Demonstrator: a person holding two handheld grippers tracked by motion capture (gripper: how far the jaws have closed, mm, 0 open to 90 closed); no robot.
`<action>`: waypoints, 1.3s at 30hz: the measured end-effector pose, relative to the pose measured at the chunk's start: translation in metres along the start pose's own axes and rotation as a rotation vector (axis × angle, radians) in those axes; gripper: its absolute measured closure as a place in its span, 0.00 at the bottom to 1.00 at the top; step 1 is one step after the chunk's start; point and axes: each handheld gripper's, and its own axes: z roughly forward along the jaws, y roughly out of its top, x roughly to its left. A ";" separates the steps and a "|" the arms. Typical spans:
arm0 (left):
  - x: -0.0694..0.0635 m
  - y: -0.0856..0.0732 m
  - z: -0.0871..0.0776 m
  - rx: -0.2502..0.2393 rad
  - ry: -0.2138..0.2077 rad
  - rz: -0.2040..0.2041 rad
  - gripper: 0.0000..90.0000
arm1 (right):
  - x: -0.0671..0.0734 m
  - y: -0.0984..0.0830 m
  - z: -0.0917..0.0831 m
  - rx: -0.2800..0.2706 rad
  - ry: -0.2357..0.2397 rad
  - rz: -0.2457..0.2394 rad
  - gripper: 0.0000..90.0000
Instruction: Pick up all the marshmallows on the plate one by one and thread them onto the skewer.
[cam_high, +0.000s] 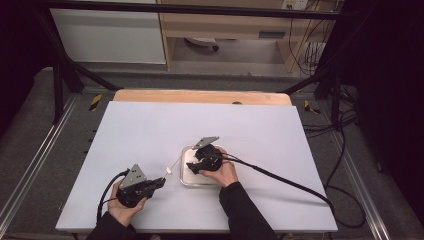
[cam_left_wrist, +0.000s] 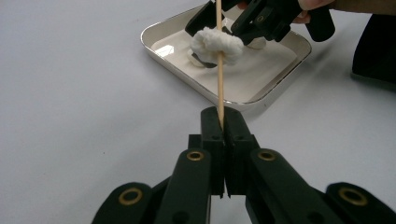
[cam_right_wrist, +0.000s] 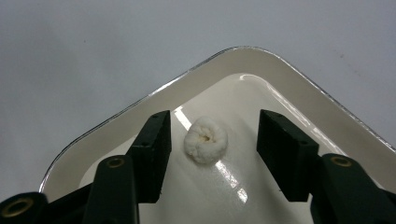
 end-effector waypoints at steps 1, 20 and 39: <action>0.000 0.000 0.000 0.001 0.000 0.000 0.98 | 0.000 0.000 0.001 0.002 0.000 0.001 0.54; -0.002 -0.001 0.001 -0.006 -0.001 0.000 0.98 | 0.001 0.003 -0.013 -0.042 0.027 0.021 0.77; -0.009 0.001 0.004 -0.023 -0.017 0.015 0.98 | -0.016 -0.018 -0.096 -0.299 0.198 0.189 0.78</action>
